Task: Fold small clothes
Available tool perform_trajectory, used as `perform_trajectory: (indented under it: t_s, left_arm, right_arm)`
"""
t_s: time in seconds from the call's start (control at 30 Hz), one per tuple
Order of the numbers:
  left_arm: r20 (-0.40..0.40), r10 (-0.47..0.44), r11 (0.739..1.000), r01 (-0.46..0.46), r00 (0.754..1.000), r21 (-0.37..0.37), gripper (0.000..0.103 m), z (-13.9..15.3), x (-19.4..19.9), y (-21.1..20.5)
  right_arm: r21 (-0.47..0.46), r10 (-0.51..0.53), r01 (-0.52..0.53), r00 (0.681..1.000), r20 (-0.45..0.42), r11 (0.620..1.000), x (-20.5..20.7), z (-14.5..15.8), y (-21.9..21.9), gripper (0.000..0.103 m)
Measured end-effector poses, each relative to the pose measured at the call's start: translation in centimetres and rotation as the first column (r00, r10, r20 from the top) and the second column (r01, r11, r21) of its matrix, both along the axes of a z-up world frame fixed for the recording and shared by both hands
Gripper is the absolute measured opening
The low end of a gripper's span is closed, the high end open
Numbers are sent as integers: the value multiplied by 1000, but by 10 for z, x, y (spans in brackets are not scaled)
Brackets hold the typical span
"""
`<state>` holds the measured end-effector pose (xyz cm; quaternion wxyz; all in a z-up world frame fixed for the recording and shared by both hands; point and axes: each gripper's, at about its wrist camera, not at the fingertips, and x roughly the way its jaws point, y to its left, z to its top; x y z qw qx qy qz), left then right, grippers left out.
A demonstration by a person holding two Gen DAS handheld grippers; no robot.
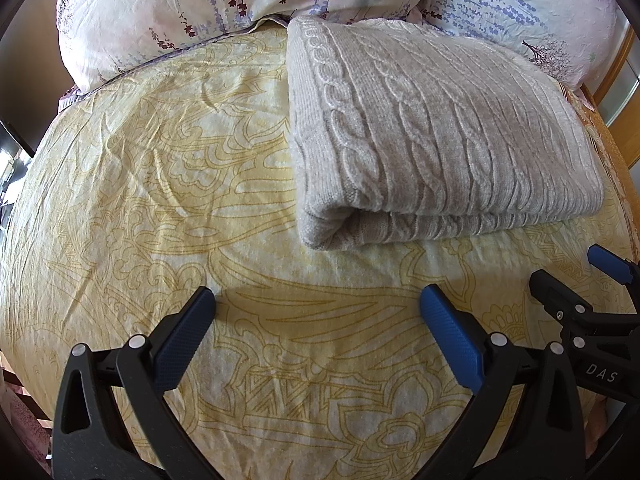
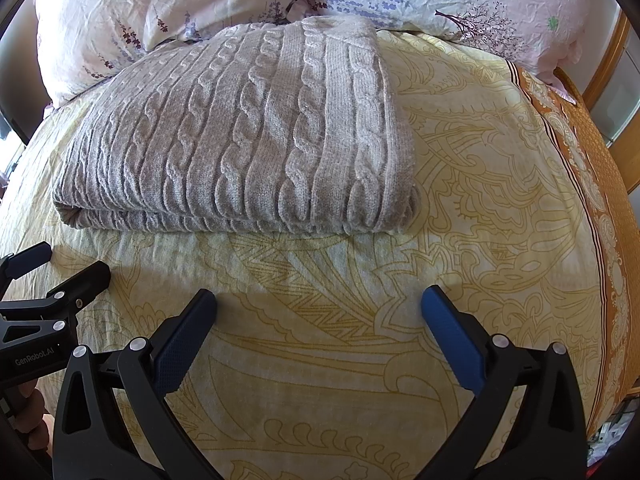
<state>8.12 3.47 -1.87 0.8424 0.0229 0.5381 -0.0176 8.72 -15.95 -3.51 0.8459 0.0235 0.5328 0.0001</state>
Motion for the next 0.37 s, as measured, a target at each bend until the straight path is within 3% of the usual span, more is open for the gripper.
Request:
perform_trajectory:
  t_s: [0.37]
  left_arm:
    - [-1,-3,1000,3,1000,0,101,0,1,0]
  right_arm:
    - [0,0,0,1000,0,1000,0,0,0,102]
